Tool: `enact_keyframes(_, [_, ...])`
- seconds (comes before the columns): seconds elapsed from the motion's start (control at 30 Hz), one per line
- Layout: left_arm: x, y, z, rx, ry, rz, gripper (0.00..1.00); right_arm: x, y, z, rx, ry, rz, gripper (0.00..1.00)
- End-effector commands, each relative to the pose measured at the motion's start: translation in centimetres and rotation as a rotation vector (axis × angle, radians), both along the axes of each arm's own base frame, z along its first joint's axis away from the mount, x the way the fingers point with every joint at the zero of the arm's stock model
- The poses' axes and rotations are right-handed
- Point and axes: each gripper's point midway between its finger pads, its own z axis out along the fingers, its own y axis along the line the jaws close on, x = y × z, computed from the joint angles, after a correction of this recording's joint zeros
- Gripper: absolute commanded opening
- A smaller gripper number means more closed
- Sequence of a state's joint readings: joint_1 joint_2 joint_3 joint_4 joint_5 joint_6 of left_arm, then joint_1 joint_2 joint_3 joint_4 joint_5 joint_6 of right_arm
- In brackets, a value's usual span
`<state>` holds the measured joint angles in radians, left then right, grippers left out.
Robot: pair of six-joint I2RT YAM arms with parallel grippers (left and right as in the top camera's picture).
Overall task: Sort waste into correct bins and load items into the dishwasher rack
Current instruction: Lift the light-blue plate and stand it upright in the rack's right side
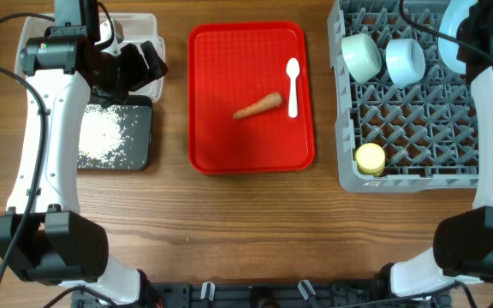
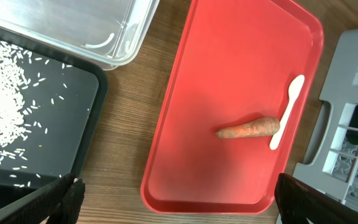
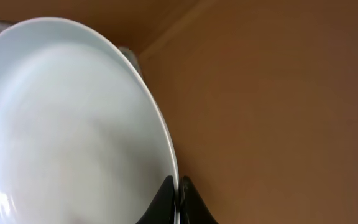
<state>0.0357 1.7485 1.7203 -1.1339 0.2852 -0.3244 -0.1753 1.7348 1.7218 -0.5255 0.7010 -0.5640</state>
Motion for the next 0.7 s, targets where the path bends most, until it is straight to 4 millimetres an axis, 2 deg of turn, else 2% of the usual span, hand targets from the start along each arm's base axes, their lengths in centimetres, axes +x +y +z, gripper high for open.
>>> enact_keyframes(0.0, [0.1, 0.0, 0.5, -0.001, -0.014, 0.002, 1.0, 0.1, -0.7, -1.6, -0.066, 0.134, 0.089, 0.04])
enact_keyframes(0.17, [0.1, 0.0, 0.5, -0.001, -0.014, 0.002, 1.0, 0.5, -2.5, -3.3, -0.078, 0.149, 0.058, 0.04])
enact_keyframes(0.37, [0.1, 0.0, 0.5, -0.001, -0.014, 0.002, 1.0, 2.2, -3.9, -4.7, -0.114, 0.158, 0.053, 0.04])
enact_keyframes(0.67, [0.1, 0.0, 0.5, -0.001, -0.014, 0.002, 1.0, 3.6, -4.2, -9.9, -0.099, 0.273, 0.073, 0.04])
